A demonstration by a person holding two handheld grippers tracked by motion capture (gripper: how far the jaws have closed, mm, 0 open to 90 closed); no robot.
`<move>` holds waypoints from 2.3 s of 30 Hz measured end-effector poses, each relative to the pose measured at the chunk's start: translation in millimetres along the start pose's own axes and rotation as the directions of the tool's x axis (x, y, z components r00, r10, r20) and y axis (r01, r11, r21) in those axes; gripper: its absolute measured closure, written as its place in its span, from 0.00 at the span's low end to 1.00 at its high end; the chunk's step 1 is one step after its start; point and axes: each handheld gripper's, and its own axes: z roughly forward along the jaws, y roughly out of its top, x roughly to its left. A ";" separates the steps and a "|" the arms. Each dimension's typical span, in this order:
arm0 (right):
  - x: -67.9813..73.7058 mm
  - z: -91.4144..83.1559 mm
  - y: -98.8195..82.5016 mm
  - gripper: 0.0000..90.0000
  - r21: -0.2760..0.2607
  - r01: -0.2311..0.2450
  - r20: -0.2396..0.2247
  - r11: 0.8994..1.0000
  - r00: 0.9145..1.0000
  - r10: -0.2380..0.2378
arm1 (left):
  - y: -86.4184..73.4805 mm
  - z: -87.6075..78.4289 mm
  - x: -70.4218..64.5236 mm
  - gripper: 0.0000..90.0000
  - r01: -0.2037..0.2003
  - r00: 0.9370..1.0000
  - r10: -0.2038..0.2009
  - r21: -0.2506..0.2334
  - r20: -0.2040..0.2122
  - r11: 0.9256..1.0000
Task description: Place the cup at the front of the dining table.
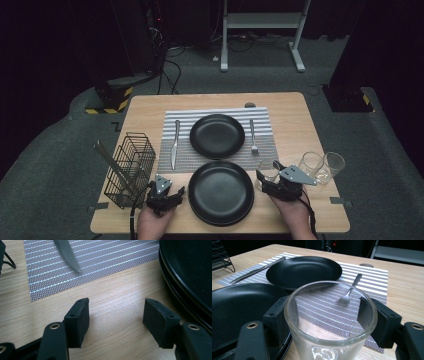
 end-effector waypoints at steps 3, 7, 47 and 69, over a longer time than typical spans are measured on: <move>0.0 0.0 0.8 0.31 0.009 0.002 0.000 1.000 1.000 -0.002 | 0.0 0.0 0.0 0.42 -0.001 1.000 0.001 0.000 0.000 1.000; 0.2 0.8 3.4 0.31 0.028 0.003 -0.001 1.000 1.000 -0.003 | 0.0 0.1 -0.1 0.42 -0.002 1.000 0.002 -0.001 0.000 1.000; -6.4 -17.0 33.4 0.32 -0.069 -0.008 -0.001 0.998 1.000 0.008 | 0.5 0.8 -0.5 0.42 0.002 1.000 -0.002 -0.002 0.005 1.000; 10.8 -18.2 49.3 0.31 -0.061 0.000 0.007 0.998 1.000 0.001 | -0.1 0.8 -0.5 0.31 -0.017 0.999 0.017 0.009 0.027 1.000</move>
